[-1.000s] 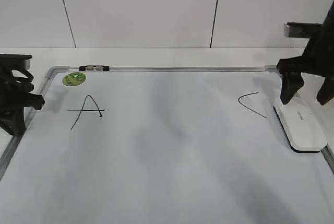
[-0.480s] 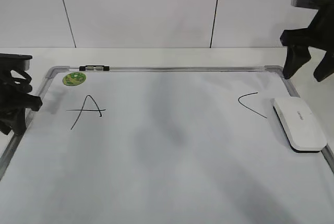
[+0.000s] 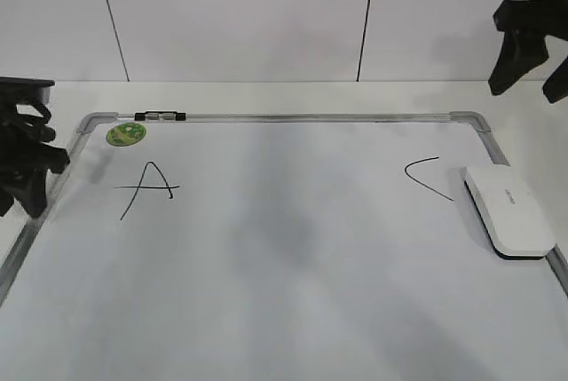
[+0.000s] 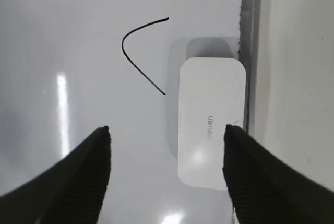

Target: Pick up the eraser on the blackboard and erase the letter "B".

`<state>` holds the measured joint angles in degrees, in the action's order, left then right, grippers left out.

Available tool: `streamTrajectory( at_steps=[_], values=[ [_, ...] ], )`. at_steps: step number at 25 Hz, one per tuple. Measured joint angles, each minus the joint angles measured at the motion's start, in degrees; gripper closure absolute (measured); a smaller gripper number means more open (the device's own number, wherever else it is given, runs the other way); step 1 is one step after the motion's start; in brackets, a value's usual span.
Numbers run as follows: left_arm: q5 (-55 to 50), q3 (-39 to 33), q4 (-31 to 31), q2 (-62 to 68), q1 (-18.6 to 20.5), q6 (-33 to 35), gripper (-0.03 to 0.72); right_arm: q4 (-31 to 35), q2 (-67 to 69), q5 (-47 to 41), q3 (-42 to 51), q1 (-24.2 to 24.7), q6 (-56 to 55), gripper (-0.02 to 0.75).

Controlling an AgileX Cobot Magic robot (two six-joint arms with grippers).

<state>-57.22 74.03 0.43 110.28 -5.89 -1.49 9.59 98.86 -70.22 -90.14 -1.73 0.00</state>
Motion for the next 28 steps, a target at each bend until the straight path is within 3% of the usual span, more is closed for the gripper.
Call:
streamTrajectory(
  at_steps=[11,17,23,28],
  values=[
    [-11.7,2.0,1.3,-13.1,0.0,0.0,0.396,3.1,-13.1,-0.2,7.0,0.0,0.0,0.219],
    [-12.7,2.0,1.3,-23.7,0.0,0.0,0.445,1.8,-23.5,-0.6,16.4,0.0,0.0,0.219],
    [-13.2,1.5,-0.4,-35.7,0.0,0.0,0.451,-4.4,-35.0,-0.9,24.8,0.0,0.3,0.219],
    [-14.1,-1.8,-0.8,-47.8,0.0,0.0,0.452,-5.7,-46.1,-1.3,31.7,0.0,0.3,0.219]
  ],
)
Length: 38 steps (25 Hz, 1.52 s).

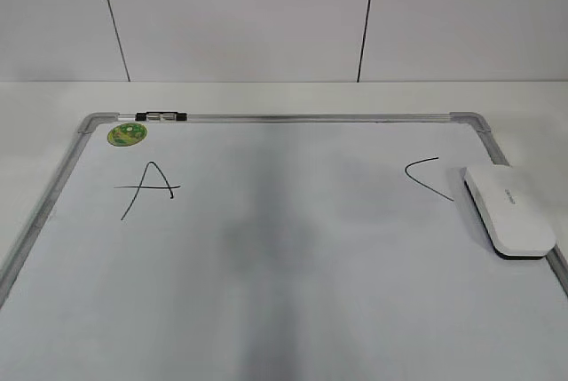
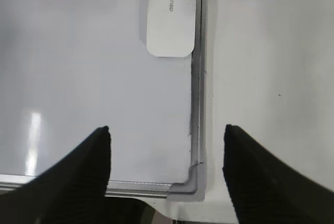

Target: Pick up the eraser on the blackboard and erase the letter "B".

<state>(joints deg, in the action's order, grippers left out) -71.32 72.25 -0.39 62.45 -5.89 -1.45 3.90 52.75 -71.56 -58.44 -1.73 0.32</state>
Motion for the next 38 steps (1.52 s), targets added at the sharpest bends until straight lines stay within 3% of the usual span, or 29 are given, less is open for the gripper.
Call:
streamTrajectory(
  at_steps=[15,26,38],
  values=[
    [3.0,-27.3,0.0,-35.0,0.0,0.5,0.453,-1.7,-30.5,1.7,19.9,0.0,0.7,0.219],
    [6.6,-41.3,0.0,-56.6,0.0,2.0,0.453,-1.9,-46.1,3.4,28.3,0.0,1.1,0.219],
    [7.8,-42.3,0.0,-61.8,0.0,2.4,0.453,-3.9,-53.7,3.6,28.8,0.0,1.1,0.219]
  ],
)
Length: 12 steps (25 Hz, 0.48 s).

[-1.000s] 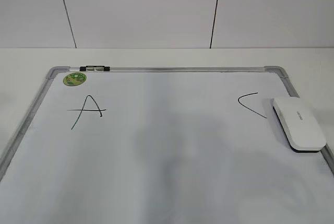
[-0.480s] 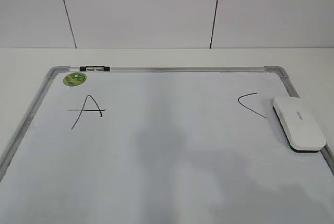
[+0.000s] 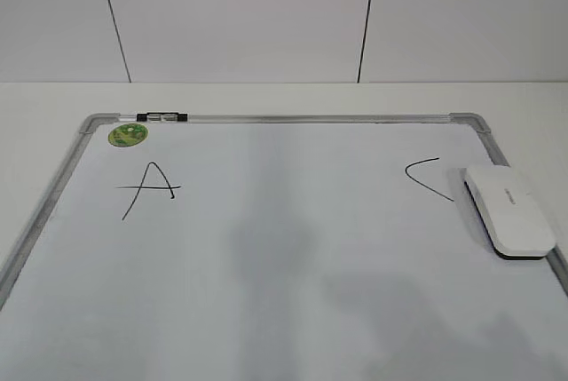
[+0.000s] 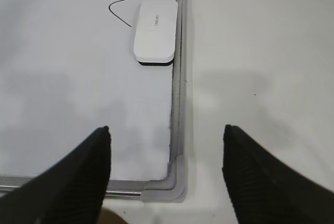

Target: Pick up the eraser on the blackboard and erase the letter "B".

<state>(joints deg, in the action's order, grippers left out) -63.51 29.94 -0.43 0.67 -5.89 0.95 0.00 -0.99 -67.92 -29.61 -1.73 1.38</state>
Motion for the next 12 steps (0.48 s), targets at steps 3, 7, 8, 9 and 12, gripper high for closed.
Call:
streamTrajectory(
  at_steps=[3,7,8,9,12],
  values=[
    [0.0,0.0,0.0,0.0,0.0,0.0,0.453,-0.3,0.0,1.0,1.1,0.0,0.0,0.219],
    [0.0,0.0,-0.3,0.0,0.0,0.0,0.453,-0.5,0.0,1.3,1.1,0.0,0.0,0.219],
    [0.0,0.0,-0.6,0.0,0.0,0.0,0.453,-0.5,0.0,1.3,1.1,0.0,0.0,0.219],
    [0.0,0.0,-0.7,0.0,0.0,0.0,0.453,-0.5,0.0,1.3,1.1,0.0,0.0,0.219],
    [0.0,0.0,-0.8,0.0,0.0,0.0,0.453,-0.6,0.0,1.3,1.1,0.0,0.0,0.219]
  ],
)
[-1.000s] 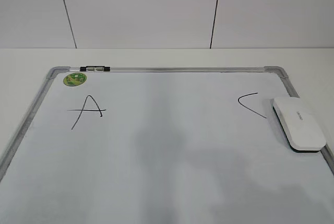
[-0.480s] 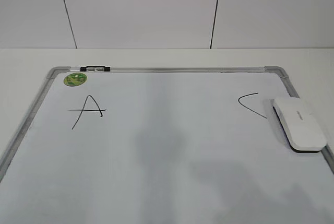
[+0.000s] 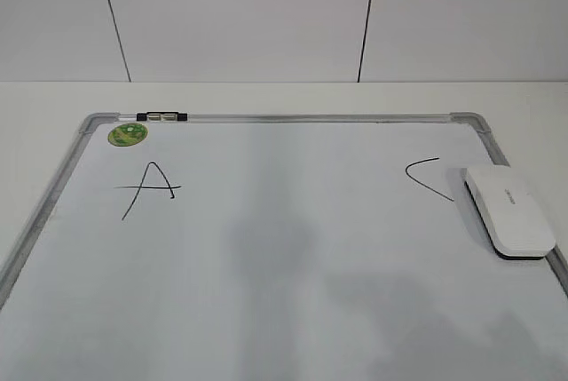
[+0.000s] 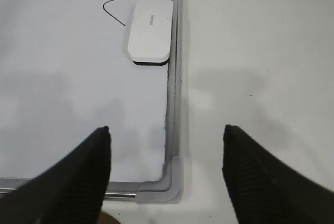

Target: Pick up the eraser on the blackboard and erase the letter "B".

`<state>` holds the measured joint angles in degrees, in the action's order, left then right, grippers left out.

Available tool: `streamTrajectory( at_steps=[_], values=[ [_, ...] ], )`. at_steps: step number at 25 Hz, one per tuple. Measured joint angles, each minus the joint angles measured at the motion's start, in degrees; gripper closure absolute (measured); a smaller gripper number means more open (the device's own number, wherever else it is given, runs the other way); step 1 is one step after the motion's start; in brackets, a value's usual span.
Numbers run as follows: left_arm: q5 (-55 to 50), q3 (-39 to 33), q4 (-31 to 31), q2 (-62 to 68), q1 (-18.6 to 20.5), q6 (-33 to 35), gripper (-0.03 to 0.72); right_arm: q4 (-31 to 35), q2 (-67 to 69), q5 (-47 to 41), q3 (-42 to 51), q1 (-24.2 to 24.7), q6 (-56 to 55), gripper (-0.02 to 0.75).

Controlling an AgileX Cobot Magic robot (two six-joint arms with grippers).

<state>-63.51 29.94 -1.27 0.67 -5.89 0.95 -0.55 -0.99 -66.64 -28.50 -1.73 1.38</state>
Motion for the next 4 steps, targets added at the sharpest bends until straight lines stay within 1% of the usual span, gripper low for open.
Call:
streamTrajectory(
  at_steps=[4],
  values=[
    [0.0,0.0,-0.1,0.0,0.0,0.0,0.453,0.0,0.0,0.0,0.0,0.0,0.0,0.219]
  ],
)
